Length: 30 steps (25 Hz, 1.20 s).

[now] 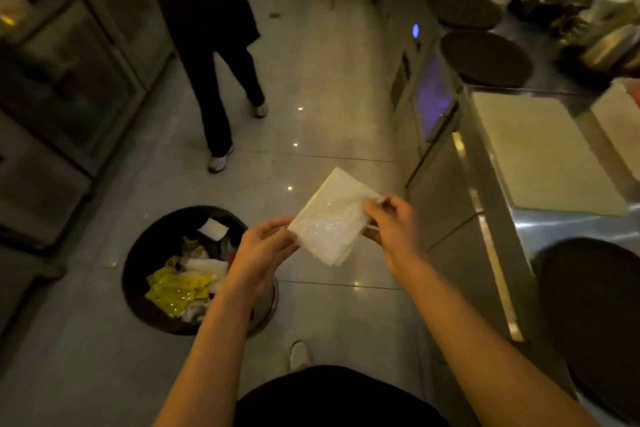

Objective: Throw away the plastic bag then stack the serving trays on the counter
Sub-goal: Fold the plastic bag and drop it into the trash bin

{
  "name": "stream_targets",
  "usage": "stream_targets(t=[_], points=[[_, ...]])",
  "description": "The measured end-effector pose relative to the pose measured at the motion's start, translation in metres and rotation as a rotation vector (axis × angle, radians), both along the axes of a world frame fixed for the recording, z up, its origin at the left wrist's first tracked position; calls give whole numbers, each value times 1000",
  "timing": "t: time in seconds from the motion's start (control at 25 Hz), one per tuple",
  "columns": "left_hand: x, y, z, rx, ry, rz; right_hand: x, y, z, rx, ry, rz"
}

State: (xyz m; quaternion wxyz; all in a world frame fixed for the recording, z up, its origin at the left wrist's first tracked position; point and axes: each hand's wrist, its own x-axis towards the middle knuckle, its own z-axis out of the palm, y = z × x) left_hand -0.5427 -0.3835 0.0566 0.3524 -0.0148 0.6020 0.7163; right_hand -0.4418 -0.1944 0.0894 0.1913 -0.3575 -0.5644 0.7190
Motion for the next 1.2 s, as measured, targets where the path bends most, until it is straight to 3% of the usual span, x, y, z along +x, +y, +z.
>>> stream_targets(t=[0.2, 0.52, 0.88, 1.2], points=[[-21, -72, -12, -91, -85, 362, -68, -52, -24, -6, -103, 269], [-12, -106, -44, -340, -199, 777, -131, -82, -80, 65, -318, 691], [-25, -83, -55, -506, -236, 1056, -203, -78, -101, 270, -378, 1113], [-50, -106, -65, -601, -231, 1133, -241, -111, -97, 426, -349, 1199]])
